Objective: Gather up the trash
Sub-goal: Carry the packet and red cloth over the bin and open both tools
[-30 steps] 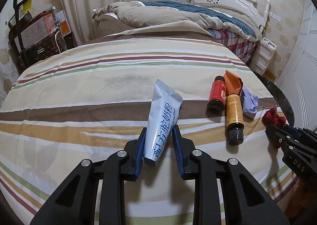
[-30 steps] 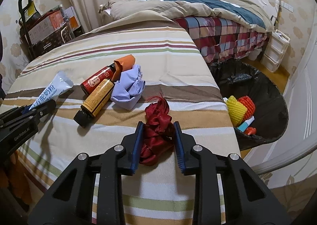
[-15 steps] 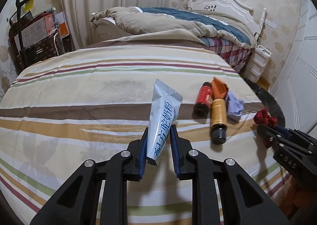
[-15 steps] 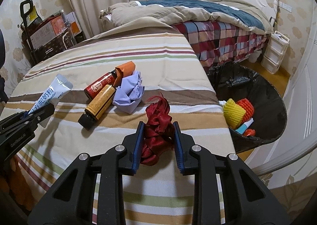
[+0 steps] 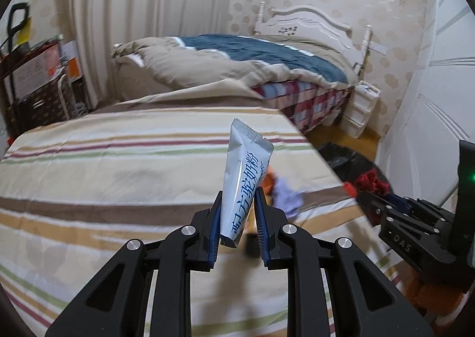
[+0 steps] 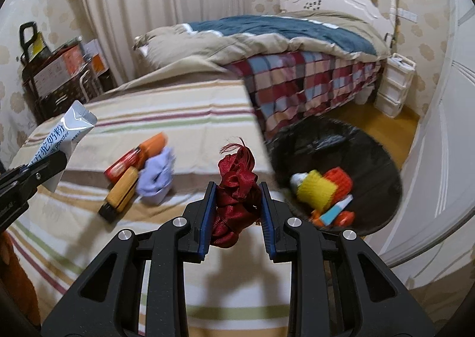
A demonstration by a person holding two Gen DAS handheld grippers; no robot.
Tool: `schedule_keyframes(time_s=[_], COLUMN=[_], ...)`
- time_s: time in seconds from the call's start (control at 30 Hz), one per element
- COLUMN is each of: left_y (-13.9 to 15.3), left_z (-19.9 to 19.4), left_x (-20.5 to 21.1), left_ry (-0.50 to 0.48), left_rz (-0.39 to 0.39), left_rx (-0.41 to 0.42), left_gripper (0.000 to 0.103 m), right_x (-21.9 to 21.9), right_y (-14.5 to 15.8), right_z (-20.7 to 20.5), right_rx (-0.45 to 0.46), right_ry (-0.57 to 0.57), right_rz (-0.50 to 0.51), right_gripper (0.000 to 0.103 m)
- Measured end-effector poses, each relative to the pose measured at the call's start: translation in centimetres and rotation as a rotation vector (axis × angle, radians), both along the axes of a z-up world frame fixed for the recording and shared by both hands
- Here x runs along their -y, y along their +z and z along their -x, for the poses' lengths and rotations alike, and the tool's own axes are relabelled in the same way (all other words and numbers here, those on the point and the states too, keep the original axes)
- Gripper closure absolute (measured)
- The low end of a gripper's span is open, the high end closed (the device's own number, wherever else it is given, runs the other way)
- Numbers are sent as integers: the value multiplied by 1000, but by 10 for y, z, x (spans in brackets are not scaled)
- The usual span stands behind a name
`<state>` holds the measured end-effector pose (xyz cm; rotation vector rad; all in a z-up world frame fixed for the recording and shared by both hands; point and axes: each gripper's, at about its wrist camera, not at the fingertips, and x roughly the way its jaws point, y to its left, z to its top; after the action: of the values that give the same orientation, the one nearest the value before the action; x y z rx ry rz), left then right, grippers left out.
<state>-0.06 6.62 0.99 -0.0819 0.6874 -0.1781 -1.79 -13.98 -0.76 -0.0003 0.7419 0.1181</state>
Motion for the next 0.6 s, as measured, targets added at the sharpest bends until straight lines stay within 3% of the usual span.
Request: schedule_keyframes(time_s=[0.33, 0.6], left_y=[11, -2], left_z=[-36, -63], left_x=[78, 131], left_ry=[-133, -201], left_rz=[-15, -42], left_rx=[46, 19], left_gripper=[81, 81], right_x=[63, 100], right_y=[15, 7], right_z=[-31, -54], right_rx=[51, 47], right_ry=[-116, -171], right_rz=[-6, 3], right_gripper=[76, 76])
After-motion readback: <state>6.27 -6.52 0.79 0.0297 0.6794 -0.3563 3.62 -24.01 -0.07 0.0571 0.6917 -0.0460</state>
